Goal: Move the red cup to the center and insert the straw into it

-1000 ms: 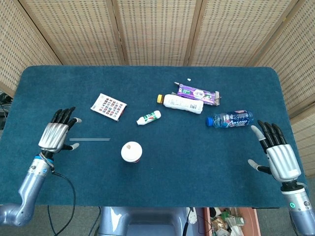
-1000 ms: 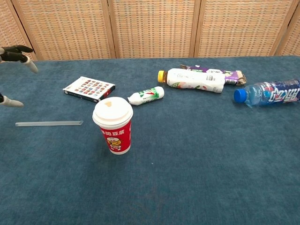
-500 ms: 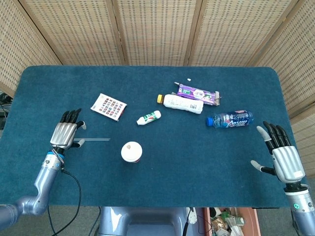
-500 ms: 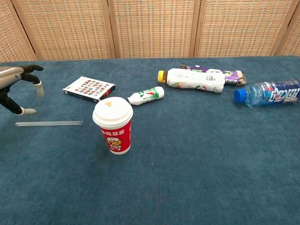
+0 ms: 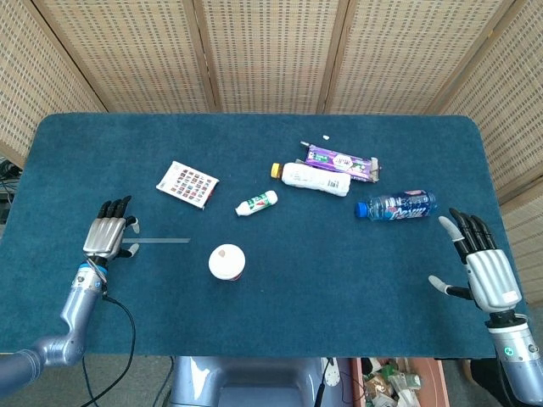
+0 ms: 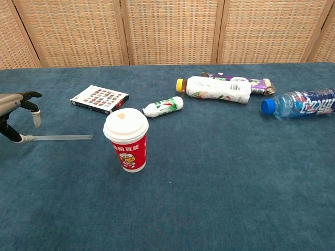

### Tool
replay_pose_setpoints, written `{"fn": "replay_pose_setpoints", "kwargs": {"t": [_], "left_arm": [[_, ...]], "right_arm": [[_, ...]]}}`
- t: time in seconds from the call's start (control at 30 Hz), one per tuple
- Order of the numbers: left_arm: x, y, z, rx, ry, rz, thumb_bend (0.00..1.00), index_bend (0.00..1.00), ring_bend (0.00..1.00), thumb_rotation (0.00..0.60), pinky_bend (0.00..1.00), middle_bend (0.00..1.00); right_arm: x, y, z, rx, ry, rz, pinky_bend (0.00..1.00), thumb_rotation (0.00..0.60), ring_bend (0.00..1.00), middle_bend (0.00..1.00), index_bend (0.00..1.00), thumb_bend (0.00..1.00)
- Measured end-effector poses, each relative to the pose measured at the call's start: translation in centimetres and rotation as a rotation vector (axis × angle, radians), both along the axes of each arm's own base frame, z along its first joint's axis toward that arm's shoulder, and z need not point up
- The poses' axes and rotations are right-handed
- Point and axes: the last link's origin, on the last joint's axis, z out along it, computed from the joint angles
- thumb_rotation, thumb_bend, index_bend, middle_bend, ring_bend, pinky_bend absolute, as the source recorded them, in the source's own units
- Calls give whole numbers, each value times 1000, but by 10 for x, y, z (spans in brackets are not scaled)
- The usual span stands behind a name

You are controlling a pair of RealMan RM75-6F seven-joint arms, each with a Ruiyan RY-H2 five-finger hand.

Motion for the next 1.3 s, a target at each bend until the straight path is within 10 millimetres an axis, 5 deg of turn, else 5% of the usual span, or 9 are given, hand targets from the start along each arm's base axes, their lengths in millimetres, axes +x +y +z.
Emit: {"fn": "replay_pose_setpoints", "kwargs": {"t": [1.3], "left_arm": [[-6,9,-23,-51,26,39,363,527,0,600,0,0]], "right_arm": [[-7,-3,-2,15,-14,-28,0,600,0,0,0,0]]}}
